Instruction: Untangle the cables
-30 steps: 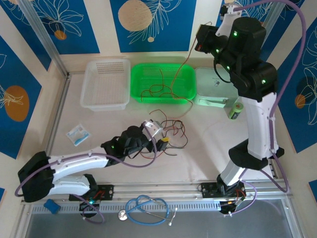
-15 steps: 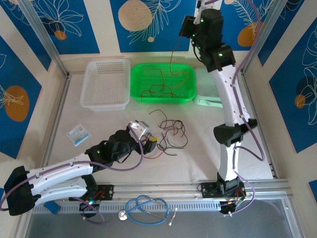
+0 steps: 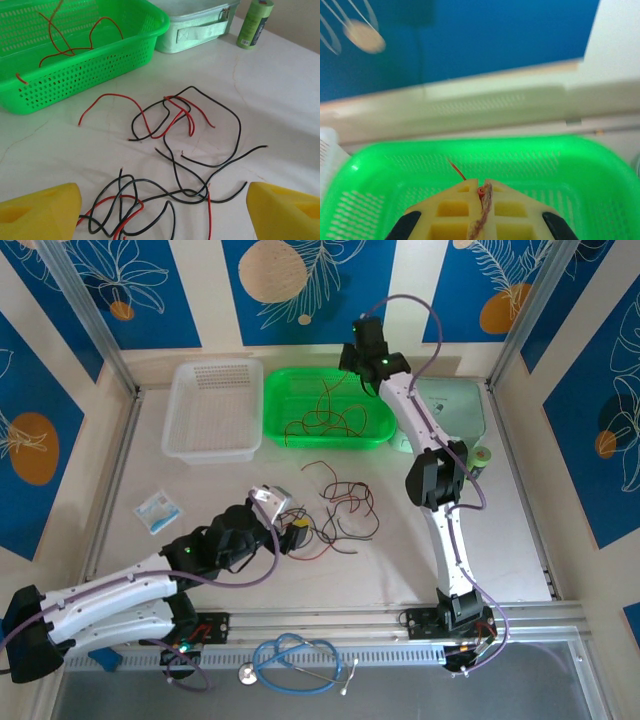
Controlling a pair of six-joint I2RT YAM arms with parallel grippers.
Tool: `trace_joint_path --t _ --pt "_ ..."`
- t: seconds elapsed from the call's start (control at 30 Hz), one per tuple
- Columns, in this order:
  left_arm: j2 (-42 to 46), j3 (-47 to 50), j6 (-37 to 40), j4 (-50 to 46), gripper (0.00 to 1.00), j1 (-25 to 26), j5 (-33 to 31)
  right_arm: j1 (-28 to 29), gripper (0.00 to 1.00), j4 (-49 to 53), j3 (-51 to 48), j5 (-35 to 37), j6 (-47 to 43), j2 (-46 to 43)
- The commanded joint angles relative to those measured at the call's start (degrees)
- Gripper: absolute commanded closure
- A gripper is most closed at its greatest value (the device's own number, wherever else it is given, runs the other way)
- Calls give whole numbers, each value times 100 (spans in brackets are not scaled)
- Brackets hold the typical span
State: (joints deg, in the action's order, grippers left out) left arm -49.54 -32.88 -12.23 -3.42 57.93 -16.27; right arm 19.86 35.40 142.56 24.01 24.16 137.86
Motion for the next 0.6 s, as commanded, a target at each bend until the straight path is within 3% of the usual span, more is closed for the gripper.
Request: trace_joint_path --t 0.0,0.23,0.43,0.57 --pt "109 -115 -146 -345 15 34 -173 -25 100 160 -435 59 334 -28" --pt "86 -431 -373 -984 15 34 -253 -143 98 1320 266 -463 642 615" --pt "-2 -767 -684 -1554 15 34 -329 -175 57 1680 498 -724 499 593" --pt "-281 -1084 -798 -1817 17 34 -218 -171 45 1712 380 -745 367 316"
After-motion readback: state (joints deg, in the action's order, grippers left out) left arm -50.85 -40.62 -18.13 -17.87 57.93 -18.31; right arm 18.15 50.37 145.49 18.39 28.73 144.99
